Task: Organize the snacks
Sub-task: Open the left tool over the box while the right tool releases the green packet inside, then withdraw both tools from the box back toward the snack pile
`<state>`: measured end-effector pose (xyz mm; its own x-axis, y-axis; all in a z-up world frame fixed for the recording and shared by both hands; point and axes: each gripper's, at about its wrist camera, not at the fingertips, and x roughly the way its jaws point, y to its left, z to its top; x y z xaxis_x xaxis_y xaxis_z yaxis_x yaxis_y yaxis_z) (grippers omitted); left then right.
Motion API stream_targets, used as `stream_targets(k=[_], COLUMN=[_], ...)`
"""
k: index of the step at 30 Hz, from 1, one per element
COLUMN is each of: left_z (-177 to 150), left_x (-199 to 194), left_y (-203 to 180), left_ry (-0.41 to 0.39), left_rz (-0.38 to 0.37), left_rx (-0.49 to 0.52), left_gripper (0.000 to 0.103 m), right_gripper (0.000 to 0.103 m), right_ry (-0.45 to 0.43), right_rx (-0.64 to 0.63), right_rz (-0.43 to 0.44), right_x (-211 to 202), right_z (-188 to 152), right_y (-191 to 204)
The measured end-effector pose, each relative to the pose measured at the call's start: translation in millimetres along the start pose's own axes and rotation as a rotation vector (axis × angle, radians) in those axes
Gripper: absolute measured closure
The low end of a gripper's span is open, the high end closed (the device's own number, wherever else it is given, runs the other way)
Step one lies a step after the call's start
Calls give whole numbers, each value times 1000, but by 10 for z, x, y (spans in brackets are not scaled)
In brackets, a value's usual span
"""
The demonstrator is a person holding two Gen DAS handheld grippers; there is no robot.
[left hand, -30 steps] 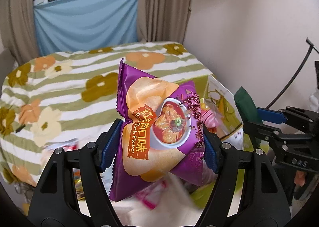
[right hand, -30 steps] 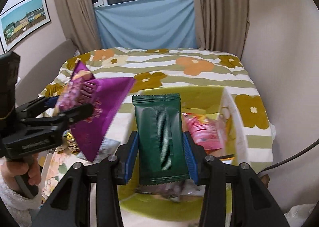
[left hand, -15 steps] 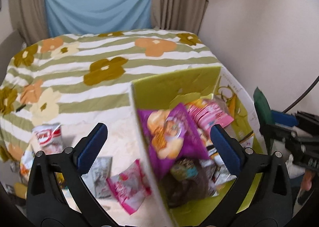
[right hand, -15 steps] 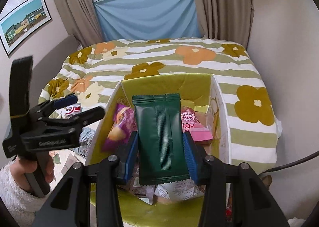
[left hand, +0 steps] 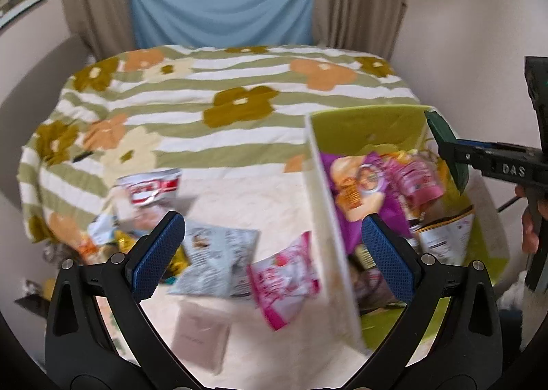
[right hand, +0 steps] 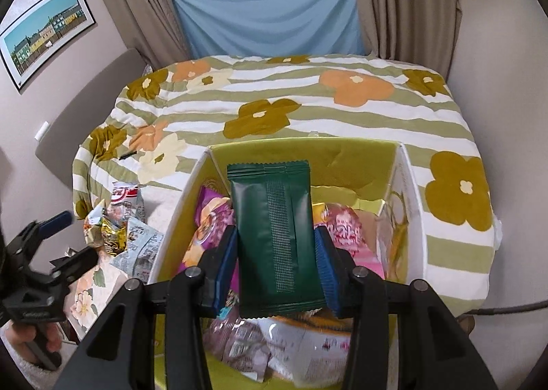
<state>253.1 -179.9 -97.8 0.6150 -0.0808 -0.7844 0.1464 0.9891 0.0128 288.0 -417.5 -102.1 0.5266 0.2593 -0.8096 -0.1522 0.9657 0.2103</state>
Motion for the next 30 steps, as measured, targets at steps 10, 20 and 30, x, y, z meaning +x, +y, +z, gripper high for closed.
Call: stream_targets(k=[10,20,30], left_z=[-184,-347,-410], left_x=[-99,-223,-557], left_y=[220,340,770], left_ry=[41,45,-2], left_rz=[109,163,162], left_rx=[-2,10,-11], left_gripper=[1,1,1], right_gripper=[9,4,3], right_ry=[29,-23,-112], right_rx=[0,-23,-42], right_rz=[14,21,-52], right_x=[344,142,-387], right_z=[14,-161,-231], right_y=[-134,-109,183])
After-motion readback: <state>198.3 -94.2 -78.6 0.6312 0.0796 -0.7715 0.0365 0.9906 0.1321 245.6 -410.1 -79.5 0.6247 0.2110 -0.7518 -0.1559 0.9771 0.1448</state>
